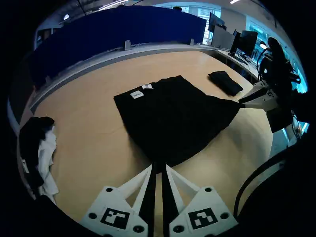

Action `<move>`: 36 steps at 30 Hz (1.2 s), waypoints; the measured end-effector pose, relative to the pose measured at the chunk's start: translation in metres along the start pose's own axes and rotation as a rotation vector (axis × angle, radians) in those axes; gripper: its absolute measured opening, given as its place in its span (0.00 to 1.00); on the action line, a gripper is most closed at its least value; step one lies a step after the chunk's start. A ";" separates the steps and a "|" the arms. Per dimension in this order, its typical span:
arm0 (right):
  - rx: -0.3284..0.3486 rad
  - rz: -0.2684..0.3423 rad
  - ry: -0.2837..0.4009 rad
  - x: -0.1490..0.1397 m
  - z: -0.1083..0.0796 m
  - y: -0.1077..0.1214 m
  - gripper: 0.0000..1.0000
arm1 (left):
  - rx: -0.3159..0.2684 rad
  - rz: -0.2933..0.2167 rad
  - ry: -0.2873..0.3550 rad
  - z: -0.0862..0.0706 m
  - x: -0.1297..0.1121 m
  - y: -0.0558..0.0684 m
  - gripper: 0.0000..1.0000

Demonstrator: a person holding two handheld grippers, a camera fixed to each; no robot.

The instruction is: Fold towel

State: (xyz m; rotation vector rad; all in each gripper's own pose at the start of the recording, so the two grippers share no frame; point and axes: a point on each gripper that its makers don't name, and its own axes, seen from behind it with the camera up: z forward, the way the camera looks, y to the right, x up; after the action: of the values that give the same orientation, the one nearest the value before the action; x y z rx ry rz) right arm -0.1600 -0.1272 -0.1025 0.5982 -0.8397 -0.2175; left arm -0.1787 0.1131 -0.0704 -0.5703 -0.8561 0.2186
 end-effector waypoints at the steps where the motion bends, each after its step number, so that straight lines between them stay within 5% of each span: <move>1: 0.001 0.003 0.003 0.002 -0.003 -0.001 0.15 | 0.001 -0.004 0.003 -0.003 0.002 0.000 0.09; 11: -0.010 0.032 0.028 0.012 -0.028 -0.003 0.15 | 0.004 -0.056 0.020 -0.030 0.009 0.008 0.09; 28: -0.031 0.013 0.032 0.004 -0.014 -0.006 0.17 | 0.002 -0.028 0.009 -0.023 0.007 0.017 0.09; 30: -0.030 0.012 0.032 0.003 -0.013 -0.006 0.24 | 0.000 -0.026 0.009 -0.022 0.007 0.018 0.09; 33: -0.026 0.007 0.028 -0.002 -0.011 -0.007 0.60 | 0.002 -0.021 0.006 -0.021 0.007 0.017 0.09; 36: -0.024 -0.004 0.019 -0.008 -0.008 -0.010 0.67 | 0.005 -0.018 0.006 -0.021 0.006 0.016 0.09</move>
State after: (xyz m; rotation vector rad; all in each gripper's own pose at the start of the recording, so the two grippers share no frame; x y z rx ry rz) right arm -0.1587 -0.1285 -0.1172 0.5782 -0.8169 -0.2248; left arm -0.1585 0.1208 -0.0863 -0.5579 -0.8546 0.2028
